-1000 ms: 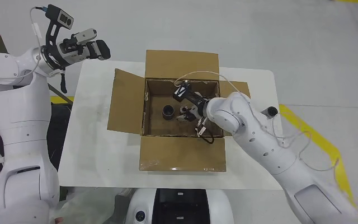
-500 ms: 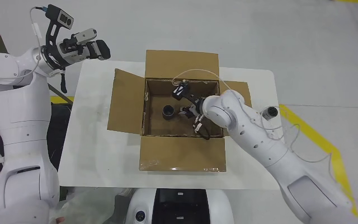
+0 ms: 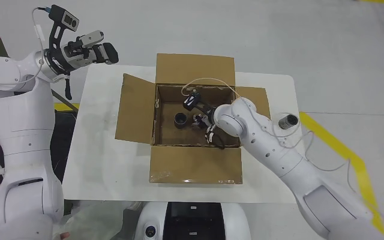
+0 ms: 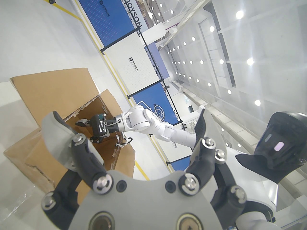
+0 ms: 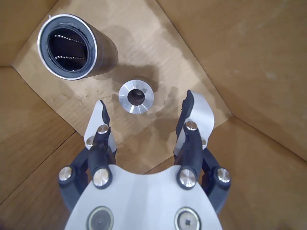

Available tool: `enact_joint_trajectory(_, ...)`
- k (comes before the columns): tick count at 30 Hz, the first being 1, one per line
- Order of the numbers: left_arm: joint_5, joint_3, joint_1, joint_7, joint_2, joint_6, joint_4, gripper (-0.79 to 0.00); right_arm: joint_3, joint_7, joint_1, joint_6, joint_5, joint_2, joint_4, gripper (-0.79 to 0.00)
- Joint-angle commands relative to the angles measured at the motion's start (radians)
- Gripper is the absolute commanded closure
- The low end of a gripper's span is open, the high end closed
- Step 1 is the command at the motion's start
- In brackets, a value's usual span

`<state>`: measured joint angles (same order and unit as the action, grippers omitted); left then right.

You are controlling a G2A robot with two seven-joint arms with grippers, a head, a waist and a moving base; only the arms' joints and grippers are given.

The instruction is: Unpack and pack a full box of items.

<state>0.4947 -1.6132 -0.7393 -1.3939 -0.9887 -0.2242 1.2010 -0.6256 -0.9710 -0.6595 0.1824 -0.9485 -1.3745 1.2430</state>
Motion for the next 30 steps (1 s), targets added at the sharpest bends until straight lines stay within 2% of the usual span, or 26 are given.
enact_joint_trajectory(1, 0.000, 0.000, 0.000, 0.000, 0.000, 0.000, 0.000, -0.785, 0.007, 0.002, 0.004, 0.002, 0.004, -0.007, -0.016, -0.573)
enact_joint_trajectory(3, 0.000, 0.000, 0.000, 0.000, 0.000, 0.000, 0.000, -0.785, 0.014, 0.003, 0.008, 0.004, 0.005, -0.013, -0.029, -0.563)
enact_joint_trajectory(5, 0.000, 0.000, 0.000, 0.000, 0.000, 0.000, 0.000, -0.785, 0.024, 0.008, 0.012, 0.006, 0.004, -0.022, -0.047, -0.514)
enact_joint_trajectory(10, 0.000, 0.000, 0.000, 0.000, 0.000, 0.000, 0.000, -0.785, 0.035, 0.017, 0.023, 0.007, 0.012, -0.038, -0.083, -0.551)
enact_joint_trajectory(13, 0.000, 0.000, 0.000, 0.000, 0.000, 0.000, 0.000, -0.785, 0.041, 0.024, 0.032, 0.008, 0.016, -0.049, -0.109, -0.548)
enact_joint_trajectory(15, 0.000, 0.000, 0.000, 0.000, 0.000, 0.000, 0.000, -0.785, 0.044, 0.029, 0.039, 0.009, 0.019, -0.057, -0.127, -0.517)
enact_joint_trajectory(18, 0.000, 0.000, 0.000, 0.000, 0.000, 0.000, 0.000, -0.785, 0.047, 0.037, 0.048, 0.012, 0.023, -0.066, -0.152, -0.431)
enact_joint_trajectory(26, 0.000, 0.000, 0.000, 0.000, 0.000, 0.000, 0.000, -0.785, 0.045, 0.053, 0.061, 0.014, 0.025, -0.085, -0.196, -0.012)
enact_joint_trajectory(30, 0.000, 0.000, 0.000, 0.000, 0.000, 0.000, 0.000, -0.785, 0.032, 0.060, 0.061, 0.016, 0.025, -0.087, -0.199, 0.000)
